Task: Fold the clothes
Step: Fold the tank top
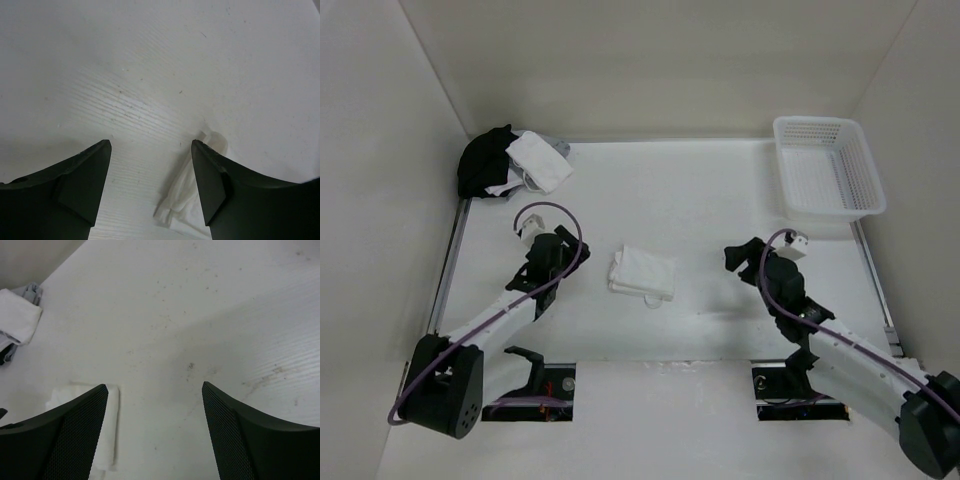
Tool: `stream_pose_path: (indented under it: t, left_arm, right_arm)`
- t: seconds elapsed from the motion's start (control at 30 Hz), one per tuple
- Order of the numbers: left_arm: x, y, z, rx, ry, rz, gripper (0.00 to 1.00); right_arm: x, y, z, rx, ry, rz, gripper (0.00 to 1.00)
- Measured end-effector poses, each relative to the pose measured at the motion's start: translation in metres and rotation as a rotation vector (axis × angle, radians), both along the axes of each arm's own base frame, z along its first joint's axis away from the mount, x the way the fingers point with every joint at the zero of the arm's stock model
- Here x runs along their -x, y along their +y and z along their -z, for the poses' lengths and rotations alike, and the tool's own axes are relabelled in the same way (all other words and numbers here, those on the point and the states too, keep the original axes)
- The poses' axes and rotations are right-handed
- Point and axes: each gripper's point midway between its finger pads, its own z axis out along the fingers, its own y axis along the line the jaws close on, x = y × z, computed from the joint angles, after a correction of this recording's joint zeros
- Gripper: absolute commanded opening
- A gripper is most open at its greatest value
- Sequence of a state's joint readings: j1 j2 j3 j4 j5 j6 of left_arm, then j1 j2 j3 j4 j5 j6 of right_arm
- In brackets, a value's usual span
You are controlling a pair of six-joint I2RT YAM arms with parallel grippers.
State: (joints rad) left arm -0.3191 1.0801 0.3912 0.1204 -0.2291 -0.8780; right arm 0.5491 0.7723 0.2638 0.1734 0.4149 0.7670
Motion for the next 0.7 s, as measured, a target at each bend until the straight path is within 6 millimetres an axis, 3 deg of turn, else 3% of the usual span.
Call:
stream_pose_path:
  t: [0.17,0.4,0.57,0.7]
  left_arm:
    - [-0.009,0.009,0.007,-0.02,0.031,-0.031,0.65]
    - [-0.012,0.02,0.02,-0.049,0.063,-0.053,0.63]
    - [-0.014,0.016,0.025,-0.065,0.079,-0.041,0.59]
    - [-0.017,0.012,0.021,-0.074,0.065,-0.031,0.65]
  right_arm:
    - [-0.013,0.008,0.003,-0.002,-0.022,-0.007,0.81]
    - [-0.012,0.007,0.012,0.008,-0.035,-0.013,0.81]
    - [-0.015,0.009,0.011,0.007,-0.048,-0.015,0.8]
    - [-0.015,0.009,0.022,0.031,-0.015,-0.018,0.8]
